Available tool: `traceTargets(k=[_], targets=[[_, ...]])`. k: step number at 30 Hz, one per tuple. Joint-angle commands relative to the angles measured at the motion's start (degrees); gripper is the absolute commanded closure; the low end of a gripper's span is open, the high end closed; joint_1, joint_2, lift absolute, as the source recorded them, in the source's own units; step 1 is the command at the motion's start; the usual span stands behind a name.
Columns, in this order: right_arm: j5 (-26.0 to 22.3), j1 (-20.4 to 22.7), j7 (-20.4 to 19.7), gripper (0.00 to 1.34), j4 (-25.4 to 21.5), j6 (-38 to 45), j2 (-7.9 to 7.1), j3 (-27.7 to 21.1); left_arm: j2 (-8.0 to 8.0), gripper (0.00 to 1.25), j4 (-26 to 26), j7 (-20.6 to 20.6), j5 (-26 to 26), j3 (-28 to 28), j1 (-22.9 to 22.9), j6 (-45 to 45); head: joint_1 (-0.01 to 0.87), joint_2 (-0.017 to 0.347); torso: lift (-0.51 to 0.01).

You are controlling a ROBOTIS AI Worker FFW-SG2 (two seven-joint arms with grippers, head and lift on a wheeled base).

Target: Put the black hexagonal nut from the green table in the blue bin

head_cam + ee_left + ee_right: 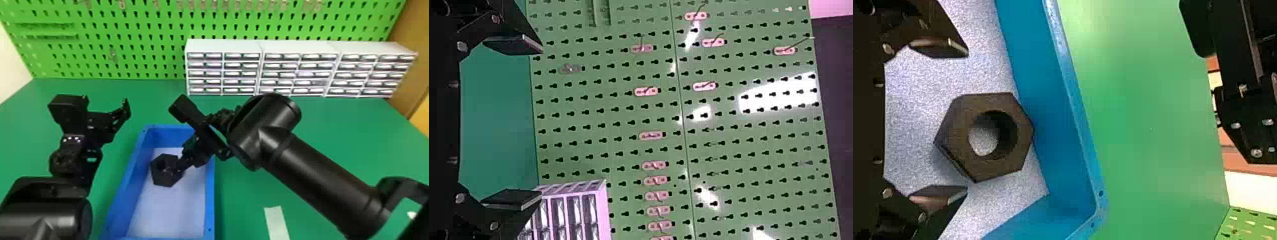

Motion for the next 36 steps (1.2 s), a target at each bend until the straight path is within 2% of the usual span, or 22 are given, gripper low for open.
traceTargets(k=[1, 12, 22, 36], targets=[[0.7, 0.1, 0.1, 0.09, -0.6, 0.7, -0.1, -1.3, 0.0, 0.24, 0.0, 0.0, 0.0, 0.1, 0.0, 0.0, 0.686, 0.052, -0.097], [5.2, 1.8, 3.2, 0.1, -4.7, 1.8, -0.54, -9.8, 0.0, 0.24, -0.1, 0.0, 0.0, 0.3, 0.2, 0.0, 0.686, 0.052, -0.097], [9.4, 5.0, 5.2, 0.1, -9.2, 2.1, -0.45, -20.4, 0.0, 0.24, -0.2, 0.0, 0.0, 0.3, 0.3, 0.1, 0.686, 0.052, -0.097], [9.7, 10.9, 5.2, 0.1, -11.4, -3.4, 1.13, -36.6, 0.0, 0.24, -0.4, 0.0, 0.3, 0.4, 0.4, 0.1, 0.686, 0.052, -0.097]])
